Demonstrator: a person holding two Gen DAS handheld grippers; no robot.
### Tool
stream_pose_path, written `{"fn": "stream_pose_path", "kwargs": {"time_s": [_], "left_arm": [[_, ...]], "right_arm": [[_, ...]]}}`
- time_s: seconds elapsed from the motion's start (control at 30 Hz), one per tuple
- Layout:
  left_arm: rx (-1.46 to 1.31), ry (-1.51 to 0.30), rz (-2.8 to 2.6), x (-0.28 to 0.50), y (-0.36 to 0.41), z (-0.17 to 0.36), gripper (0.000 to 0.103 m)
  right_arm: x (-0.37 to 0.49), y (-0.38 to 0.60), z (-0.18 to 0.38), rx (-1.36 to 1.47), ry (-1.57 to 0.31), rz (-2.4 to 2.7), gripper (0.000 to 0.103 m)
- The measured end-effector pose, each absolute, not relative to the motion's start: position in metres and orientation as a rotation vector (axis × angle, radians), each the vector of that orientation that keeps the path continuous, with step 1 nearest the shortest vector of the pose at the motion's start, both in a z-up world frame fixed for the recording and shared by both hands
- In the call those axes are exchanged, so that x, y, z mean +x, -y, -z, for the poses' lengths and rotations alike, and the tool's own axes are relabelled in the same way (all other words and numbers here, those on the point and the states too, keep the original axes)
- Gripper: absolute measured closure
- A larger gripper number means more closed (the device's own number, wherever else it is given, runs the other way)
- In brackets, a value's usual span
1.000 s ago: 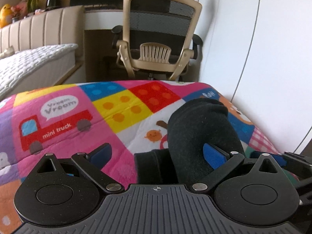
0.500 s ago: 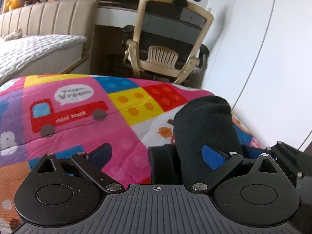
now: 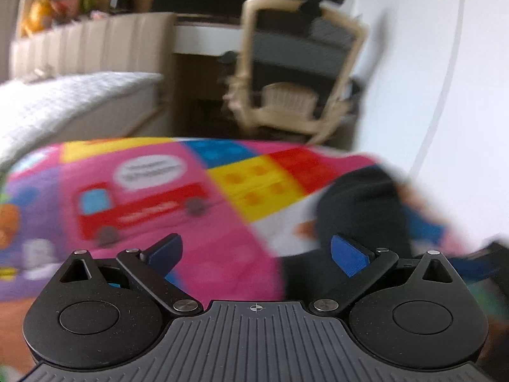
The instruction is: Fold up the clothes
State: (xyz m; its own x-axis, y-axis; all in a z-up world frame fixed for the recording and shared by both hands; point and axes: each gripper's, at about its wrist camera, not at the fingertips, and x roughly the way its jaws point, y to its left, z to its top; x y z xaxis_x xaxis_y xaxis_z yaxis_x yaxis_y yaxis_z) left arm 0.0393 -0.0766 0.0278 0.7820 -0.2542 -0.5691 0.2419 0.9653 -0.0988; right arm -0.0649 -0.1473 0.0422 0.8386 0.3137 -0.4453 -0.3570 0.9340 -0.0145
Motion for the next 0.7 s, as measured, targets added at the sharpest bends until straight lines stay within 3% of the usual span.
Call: {"fn": "stream_pose_path", "kwargs": {"time_s": [0.13,0.2,0.47,0.7], "left_arm": [[-0.057,-0.693,0.257,0.049,0.066,-0.006,0.002],[-0.114,-0.713,0.268,0.051,0.059,-0.001,0.002],[-0.190,-0.627,0.432,0.044,0.054,-0.041,0.002],[0.087,-0.584,0.464,0.039,0.098,-0.058,0.002]], "right_arm": [[-0.059,0.180,-0.041,0.100,-0.464,-0.307,0.009],[-0.053,0.184,-0.037,0.127,-0.483,-0.266,0.014],[-0.055,0.109,-0.034,-0.232,-0.460,-0.346,0.013],[-0.058,0.090,-0.034,-0.296,-0.461,-0.373,0.012]]}}
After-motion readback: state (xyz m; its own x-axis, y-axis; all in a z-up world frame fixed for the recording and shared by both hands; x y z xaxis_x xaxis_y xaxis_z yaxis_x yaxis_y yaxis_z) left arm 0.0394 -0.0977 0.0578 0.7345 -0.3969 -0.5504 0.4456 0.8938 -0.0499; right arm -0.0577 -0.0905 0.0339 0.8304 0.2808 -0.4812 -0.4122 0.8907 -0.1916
